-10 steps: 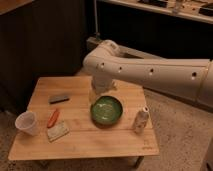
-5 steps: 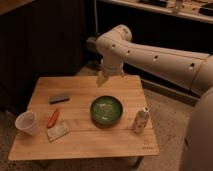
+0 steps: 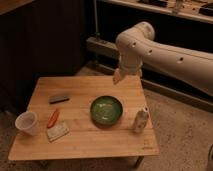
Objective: Move the arm in a circular motion
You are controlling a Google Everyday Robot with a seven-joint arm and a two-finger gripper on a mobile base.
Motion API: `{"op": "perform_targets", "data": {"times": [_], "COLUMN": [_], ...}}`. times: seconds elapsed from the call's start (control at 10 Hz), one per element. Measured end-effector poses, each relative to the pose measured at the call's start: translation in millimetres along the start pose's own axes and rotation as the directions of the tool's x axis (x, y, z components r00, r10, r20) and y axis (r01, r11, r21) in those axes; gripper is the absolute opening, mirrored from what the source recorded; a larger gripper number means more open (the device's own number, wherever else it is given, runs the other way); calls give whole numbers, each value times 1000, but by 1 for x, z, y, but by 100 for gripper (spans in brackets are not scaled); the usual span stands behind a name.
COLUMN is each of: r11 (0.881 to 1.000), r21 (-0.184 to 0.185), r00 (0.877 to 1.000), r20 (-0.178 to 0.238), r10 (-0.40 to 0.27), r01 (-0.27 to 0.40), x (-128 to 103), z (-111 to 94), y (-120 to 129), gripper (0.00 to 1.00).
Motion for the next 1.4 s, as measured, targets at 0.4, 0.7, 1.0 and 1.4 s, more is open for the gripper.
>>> {"op": "perform_targets", "data": {"times": [0.4, 0.7, 1.0, 1.4], "r11": [984, 981, 988, 998], "r21": [51, 46, 44, 28], "r00": [985, 981, 988, 997], "r20": [-12, -22, -32, -48], "r10": [173, 191, 148, 65], "r01": [-172, -190, -147, -64], "x": [60, 110, 143, 150], "z": [-15, -20, -26, -36], "y": [-83, -111, -93, -19], "gripper": [76, 76, 76, 76]}}
